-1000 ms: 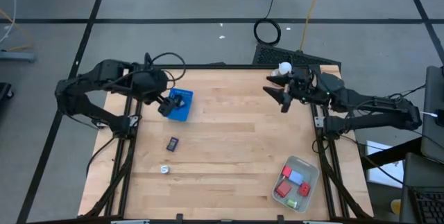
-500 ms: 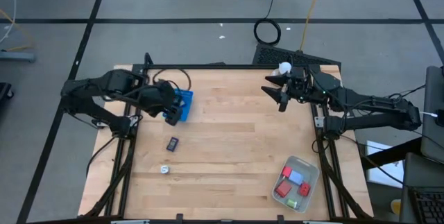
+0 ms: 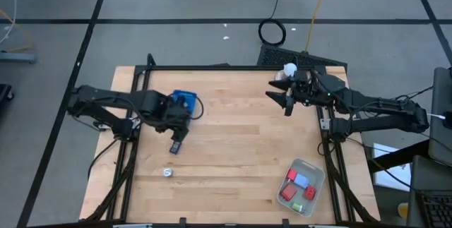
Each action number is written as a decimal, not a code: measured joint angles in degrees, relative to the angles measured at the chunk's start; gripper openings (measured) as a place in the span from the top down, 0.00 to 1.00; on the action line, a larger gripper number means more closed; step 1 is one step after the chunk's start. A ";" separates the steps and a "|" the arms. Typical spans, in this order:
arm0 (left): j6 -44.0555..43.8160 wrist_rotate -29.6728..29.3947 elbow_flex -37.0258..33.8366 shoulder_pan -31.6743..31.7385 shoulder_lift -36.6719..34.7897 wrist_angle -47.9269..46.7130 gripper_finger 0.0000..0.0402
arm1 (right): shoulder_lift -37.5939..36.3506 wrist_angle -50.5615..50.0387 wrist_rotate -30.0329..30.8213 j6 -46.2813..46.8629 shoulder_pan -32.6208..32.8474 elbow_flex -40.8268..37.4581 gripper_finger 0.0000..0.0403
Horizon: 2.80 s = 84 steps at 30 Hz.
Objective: Pick & Place Office items
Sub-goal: Put the dark blue digital timer into the blue bin
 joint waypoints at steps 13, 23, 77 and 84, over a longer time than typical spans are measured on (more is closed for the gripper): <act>0.63 1.32 -10.97 0.25 -6.50 5.18 0.01 | -0.10 -1.28 -0.05 2.35 0.01 -0.02 0.38; -0.22 2.24 -19.34 0.33 -10.45 13.98 0.01 | -0.10 -1.19 0.05 2.74 0.01 -0.04 0.38; -12.46 2.89 -35.00 -2.51 2.89 36.60 0.01 | -0.05 -0.27 0.42 6.85 0.01 -0.07 0.38; -13.60 1.40 -35.00 -2.51 2.89 36.78 0.01 | -0.05 -0.27 0.42 6.84 0.01 -0.07 0.38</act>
